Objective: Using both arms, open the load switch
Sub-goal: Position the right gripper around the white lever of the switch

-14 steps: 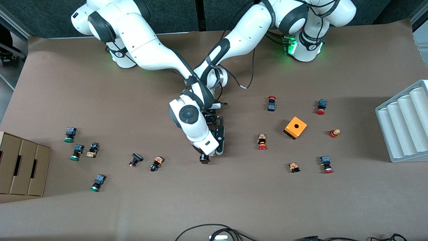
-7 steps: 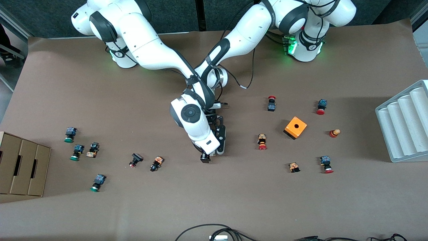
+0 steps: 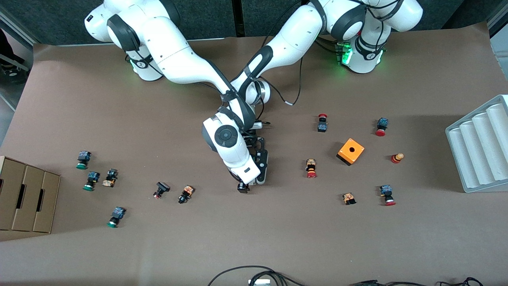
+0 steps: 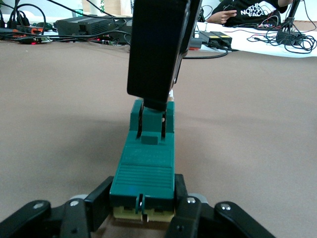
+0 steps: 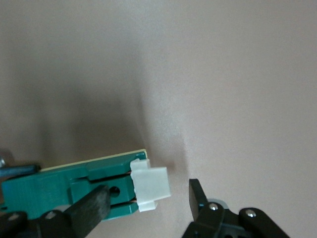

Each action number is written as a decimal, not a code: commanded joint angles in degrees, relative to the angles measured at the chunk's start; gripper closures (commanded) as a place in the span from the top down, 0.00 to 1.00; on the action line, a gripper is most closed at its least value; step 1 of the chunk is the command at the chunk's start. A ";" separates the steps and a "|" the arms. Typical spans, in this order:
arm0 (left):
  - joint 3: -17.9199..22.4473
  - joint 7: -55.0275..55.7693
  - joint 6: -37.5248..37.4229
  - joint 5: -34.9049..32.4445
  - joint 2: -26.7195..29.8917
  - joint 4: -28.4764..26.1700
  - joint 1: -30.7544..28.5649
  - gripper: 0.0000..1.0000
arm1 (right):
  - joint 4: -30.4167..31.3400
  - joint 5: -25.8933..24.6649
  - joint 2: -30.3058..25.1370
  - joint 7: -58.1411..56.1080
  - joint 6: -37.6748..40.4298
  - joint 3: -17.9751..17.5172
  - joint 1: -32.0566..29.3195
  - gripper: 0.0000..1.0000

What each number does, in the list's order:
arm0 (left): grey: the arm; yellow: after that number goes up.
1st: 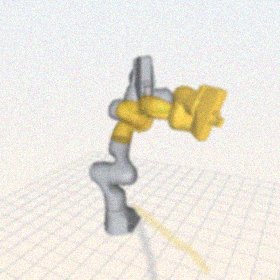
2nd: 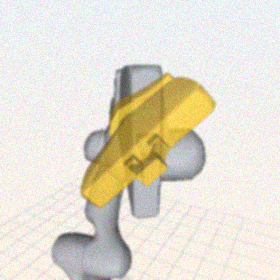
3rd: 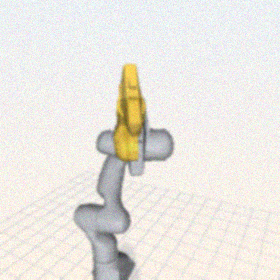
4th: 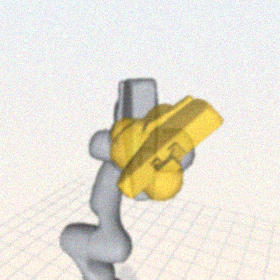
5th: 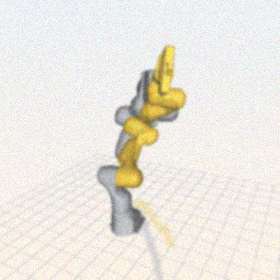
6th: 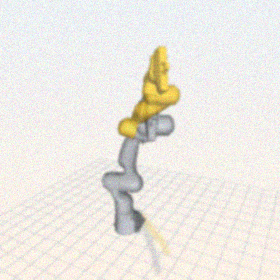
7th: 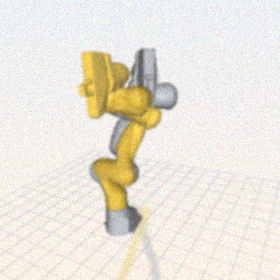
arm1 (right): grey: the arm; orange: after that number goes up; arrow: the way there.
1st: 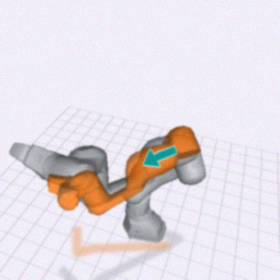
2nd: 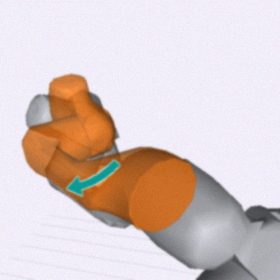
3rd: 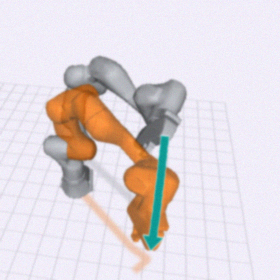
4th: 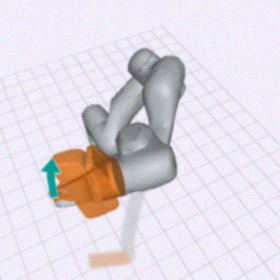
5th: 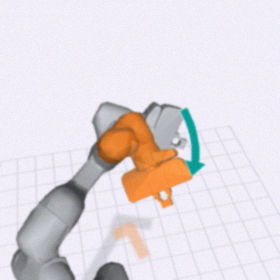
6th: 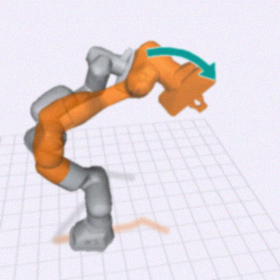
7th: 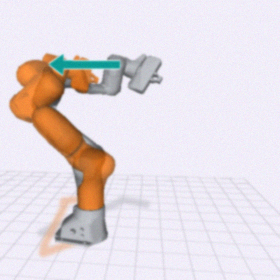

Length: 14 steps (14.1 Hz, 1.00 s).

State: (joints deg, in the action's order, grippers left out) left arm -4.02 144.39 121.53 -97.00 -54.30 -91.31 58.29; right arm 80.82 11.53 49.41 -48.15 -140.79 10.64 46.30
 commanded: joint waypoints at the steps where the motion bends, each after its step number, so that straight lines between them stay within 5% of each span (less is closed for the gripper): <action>1: 0.33 1.33 1.60 -0.21 -1.78 0.69 0.24 0.25 | -1.90 2.18 2.10 1.30 -0.62 0.79 1.07 0.71; 14: 0.33 1.06 1.69 -0.29 -1.77 0.87 0.07 0.26 | -1.72 2.97 2.01 4.03 -0.54 0.35 1.60 0.60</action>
State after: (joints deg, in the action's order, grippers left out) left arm -4.02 144.39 121.54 -97.00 -54.30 -91.31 58.29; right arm 80.80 12.09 49.83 -45.14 -140.85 10.64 46.85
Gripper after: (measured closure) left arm 0.489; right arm 0.401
